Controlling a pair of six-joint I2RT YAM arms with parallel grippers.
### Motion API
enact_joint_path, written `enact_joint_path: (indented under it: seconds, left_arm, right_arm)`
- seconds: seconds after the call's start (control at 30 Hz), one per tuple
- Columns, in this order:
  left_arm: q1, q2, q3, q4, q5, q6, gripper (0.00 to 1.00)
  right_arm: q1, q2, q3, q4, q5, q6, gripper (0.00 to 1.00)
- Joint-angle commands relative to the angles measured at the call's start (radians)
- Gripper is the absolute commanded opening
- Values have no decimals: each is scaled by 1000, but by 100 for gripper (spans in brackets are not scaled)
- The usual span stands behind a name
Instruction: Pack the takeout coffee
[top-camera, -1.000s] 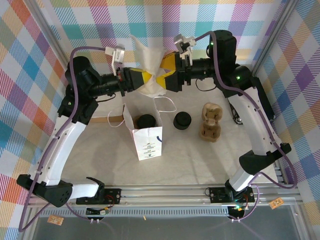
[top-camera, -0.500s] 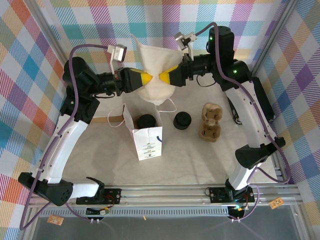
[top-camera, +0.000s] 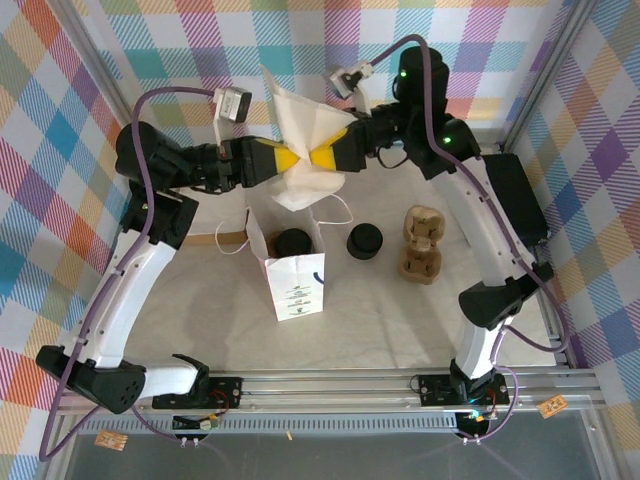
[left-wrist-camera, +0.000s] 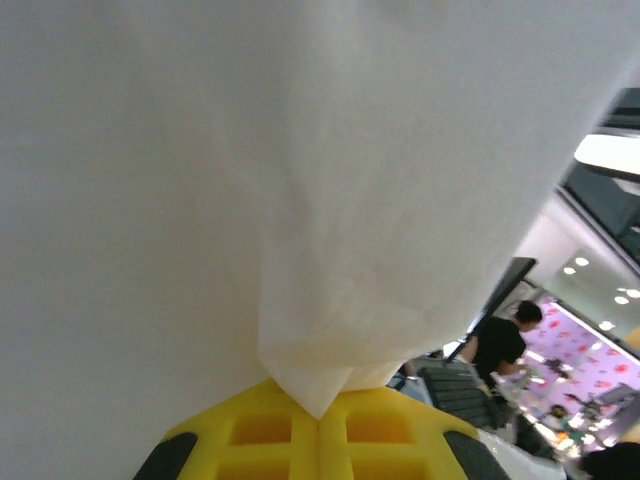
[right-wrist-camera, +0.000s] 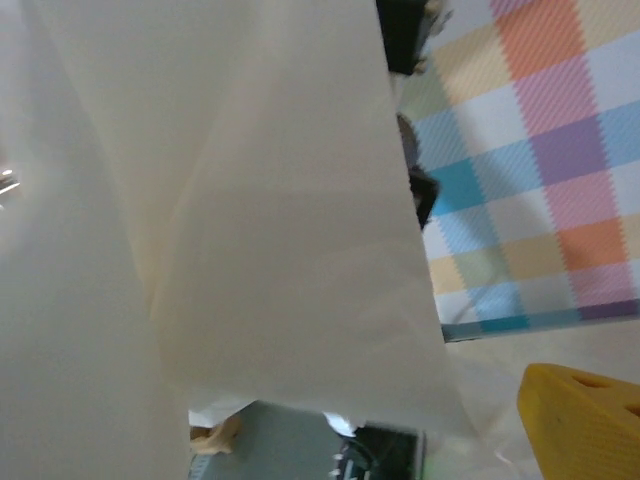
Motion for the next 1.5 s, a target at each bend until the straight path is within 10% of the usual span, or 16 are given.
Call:
enact_joint_path:
  seconds: [0.0,0.57,0.7,1.0,1.2,1.47]
  left_arm:
    - [5,5,-11,235,44,-186,0]
    - [61,-51,-128,232,57,-176,0]
    - [113,-79,-146,194,65,-155,0]
    - [230,-198,-146,-205,-13,186,76]
    - [288,-323,-79,-795,-423,700,94]
    - [288,-367,-59,-1001,-876,835,94]
  right_arm:
    - [29,29,34,162,-86,136,100]
    - [44,6,39,188,-133,196,12]
    - [37,-22,35,27,-85,66,10]
    - [36,-86,26,-318,229,-238,0]
    - [133,-176,-87,-503,697,-603,0]
    - [262,-133,-116,-645,1006,-862,0]
